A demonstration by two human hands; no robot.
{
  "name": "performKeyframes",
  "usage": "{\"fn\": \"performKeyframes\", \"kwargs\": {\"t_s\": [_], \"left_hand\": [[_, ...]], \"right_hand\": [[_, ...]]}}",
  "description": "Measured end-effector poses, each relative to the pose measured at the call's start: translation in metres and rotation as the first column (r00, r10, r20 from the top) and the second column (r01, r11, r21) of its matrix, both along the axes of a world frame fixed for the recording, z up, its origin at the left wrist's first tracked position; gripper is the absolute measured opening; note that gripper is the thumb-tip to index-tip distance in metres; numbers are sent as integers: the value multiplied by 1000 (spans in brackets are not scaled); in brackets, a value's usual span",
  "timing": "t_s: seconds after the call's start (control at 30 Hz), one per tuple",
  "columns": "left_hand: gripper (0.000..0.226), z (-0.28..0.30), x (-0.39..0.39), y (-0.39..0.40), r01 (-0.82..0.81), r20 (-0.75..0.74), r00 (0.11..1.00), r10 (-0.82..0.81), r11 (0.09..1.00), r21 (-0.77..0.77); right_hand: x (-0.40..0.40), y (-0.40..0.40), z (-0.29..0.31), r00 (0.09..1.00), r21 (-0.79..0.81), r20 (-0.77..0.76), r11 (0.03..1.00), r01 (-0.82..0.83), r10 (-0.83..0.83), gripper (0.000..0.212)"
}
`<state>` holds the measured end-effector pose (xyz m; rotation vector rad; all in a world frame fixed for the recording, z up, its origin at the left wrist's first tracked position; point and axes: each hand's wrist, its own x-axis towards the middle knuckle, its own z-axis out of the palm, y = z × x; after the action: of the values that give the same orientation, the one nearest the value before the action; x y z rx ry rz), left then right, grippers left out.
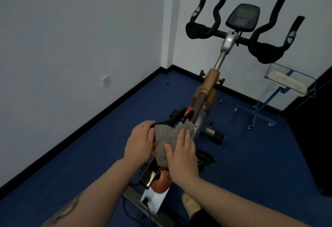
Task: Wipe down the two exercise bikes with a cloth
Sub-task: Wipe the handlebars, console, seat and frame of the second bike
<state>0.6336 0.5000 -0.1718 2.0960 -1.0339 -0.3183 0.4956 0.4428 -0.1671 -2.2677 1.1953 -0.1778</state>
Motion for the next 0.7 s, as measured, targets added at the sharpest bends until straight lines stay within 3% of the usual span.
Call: {"fn": "performKeyframes", "kwargs": {"t_s": [0.07, 0.17, 0.23, 0.33, 0.4, 0.5, 0.6, 0.7], "left_hand": [[37, -6, -2, 1, 14, -82, 997, -17, 999, -33], [39, -12, -2, 4, 9, -106, 994, -12, 999, -34], [40, -14, -1, 4, 4, -109, 994, -8, 999, -40], [38, -16, -3, 3, -17, -94, 996, 11, 998, -62], [37, -16, -2, 2, -28, -99, 995, 21, 998, -64], [36, -16, -1, 1, -32, -101, 995, 26, 998, -54], [35, -17, -2, 0, -48, -99, 994, 41, 996, -73], [35, -17, -4, 1, -57, -98, 994, 48, 994, -93]], "right_hand": [[-7, -13, -4, 998, 72, 68, 997, -19, 14, 77], [-1, -33, -2, 934, 347, 286, 932, 107, -214, 63], [-3, -15, -1, 927, 245, 298, 957, 157, -229, 64], [-18, 7, -9, 971, 52, 234, 998, 37, -49, 83], [-11, -12, -9, 975, 122, 217, 992, 28, -54, 79], [10, -30, 0, 953, 299, 170, 935, 193, -251, 76], [-1, 8, -1, 969, 137, 189, 982, 132, -157, 96], [-17, 21, -12, 966, 91, 233, 992, 89, -108, 99]]}}
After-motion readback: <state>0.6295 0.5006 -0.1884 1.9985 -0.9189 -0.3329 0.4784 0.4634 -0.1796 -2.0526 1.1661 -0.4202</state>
